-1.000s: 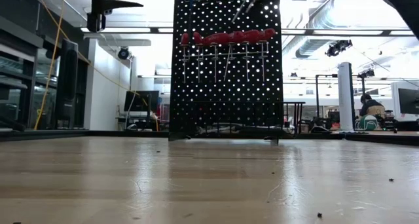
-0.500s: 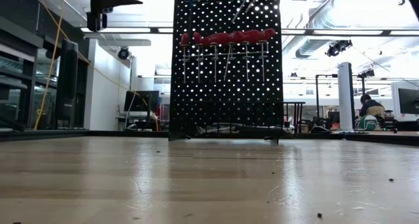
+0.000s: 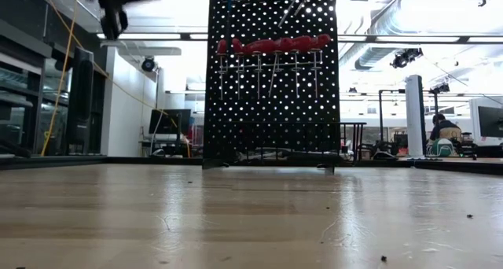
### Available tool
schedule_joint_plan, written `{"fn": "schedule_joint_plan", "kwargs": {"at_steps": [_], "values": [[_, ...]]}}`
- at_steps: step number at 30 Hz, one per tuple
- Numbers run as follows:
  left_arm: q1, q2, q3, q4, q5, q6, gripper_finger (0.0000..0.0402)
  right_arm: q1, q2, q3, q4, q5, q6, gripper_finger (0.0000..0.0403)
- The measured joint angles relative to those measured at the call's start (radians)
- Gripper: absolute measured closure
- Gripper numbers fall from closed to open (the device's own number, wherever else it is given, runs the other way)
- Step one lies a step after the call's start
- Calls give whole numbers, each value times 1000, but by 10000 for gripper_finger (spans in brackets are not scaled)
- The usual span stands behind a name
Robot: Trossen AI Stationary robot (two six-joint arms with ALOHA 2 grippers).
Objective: Hang tools onto peg board
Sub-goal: Hang the black screwdriver on the peg board
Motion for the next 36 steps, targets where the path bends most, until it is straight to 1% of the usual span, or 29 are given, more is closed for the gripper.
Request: {"fn": "schedule_joint_plan", "kwargs": {"at_steps": [2,3,5,8,10,12,13,17,22,27,29,31,32,34,36], "values": [[22,-17,-53,26,9,7,388,76,-49,0,-7,97,5,386],[33,-28,-92,67,23,2,391,111,-71,0,-9,144,9,391],[52,-53,-188,231,63,-23,398,182,-109,0,-8,229,6,399],[75,-70,-346,560,118,-53,400,280,-140,1,-7,340,4,398],[89,-71,-433,733,132,-83,401,334,-144,2,-6,390,6,401],[96,-72,-493,845,133,-105,401,381,-134,0,-10,417,5,401],[99,-73,-517,873,133,-113,401,404,-124,-2,-16,427,5,402],[116,-83,-579,880,133,-152,401,471,-78,-39,-54,442,38,402],[143,-93,-587,837,132,-161,401,565,0,-142,-179,451,169,402],[165,-105,-587,861,133,-173,401,710,46,-303,-183,559,306,403],[167,-112,-587,857,133,-180,401,786,37,-365,-182,635,391,403],[167,-112,-587,851,133,-180,401,869,29,-430,-192,763,493,403],[167,-112,-587,851,133,-180,401,905,29,-465,-196,851,548,403],[167,-112,-587,851,132,-180,401,959,33,-541,-190,1070,662,403],[167,-112,-587,845,123,-188,401,970,40,-619,-152,1295,737,403]]}}
